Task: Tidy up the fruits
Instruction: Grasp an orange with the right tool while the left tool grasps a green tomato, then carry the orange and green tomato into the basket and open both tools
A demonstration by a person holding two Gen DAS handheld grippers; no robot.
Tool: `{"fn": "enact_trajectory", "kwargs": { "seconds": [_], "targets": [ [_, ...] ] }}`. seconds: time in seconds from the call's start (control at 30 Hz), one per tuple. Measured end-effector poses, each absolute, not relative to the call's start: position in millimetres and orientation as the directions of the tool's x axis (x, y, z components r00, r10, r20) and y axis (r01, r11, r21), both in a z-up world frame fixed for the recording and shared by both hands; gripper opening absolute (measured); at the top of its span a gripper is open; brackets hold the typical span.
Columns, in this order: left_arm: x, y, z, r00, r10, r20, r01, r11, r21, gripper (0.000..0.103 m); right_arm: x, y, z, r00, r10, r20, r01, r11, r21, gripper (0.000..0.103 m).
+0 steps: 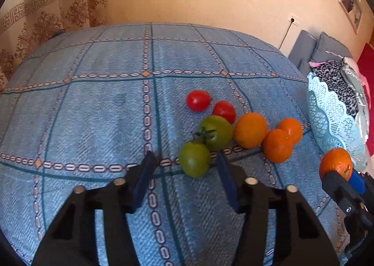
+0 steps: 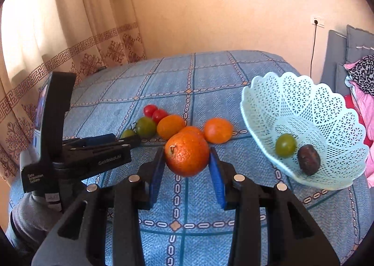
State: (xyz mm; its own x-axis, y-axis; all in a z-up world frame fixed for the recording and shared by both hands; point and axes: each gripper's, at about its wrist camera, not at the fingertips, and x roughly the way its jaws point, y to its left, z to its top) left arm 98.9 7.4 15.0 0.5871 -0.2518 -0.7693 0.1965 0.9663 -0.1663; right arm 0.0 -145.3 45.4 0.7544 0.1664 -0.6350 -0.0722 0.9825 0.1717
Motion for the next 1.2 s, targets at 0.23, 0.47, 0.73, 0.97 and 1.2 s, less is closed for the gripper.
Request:
{"fn": "enact_trajectory", "kwargs": {
  "seconds": [0.23,0.47,0.73,0.97,1.2],
  "targets": [
    [98,-4,17,0.592,-0.279,-0.756,0.246,0.956,-0.161,0.028,-6,-165,52,0.781,0.119,-0.614,-0.015,0.985,0.172,0.039],
    [86,-4,24,0.613,-0.276,-0.740,0.247,0.957,-0.153,0.028,-12,-192,58,0.801,0.059,-0.596,0.065,0.981,0.184,0.039],
    [67,-15,44,0.646,-0.279,-0.710,0.273,0.954,-0.127,0.028,-17,-235,58,0.804,-0.035,-0.593,0.181,0.966,0.187,0.039],
    [59,-35,59,0.650,-0.298,-0.699,0.299,0.946,-0.126,0.028,-25,-260,52,0.795,-0.080,-0.602,0.240,0.952,0.190,0.039],
    [54,-56,74,0.657,-0.323,-0.681,0.336,0.934,-0.120,0.028,-34,-278,53,0.797,-0.137,-0.588,0.290,0.941,0.173,0.039]
  ]
}}
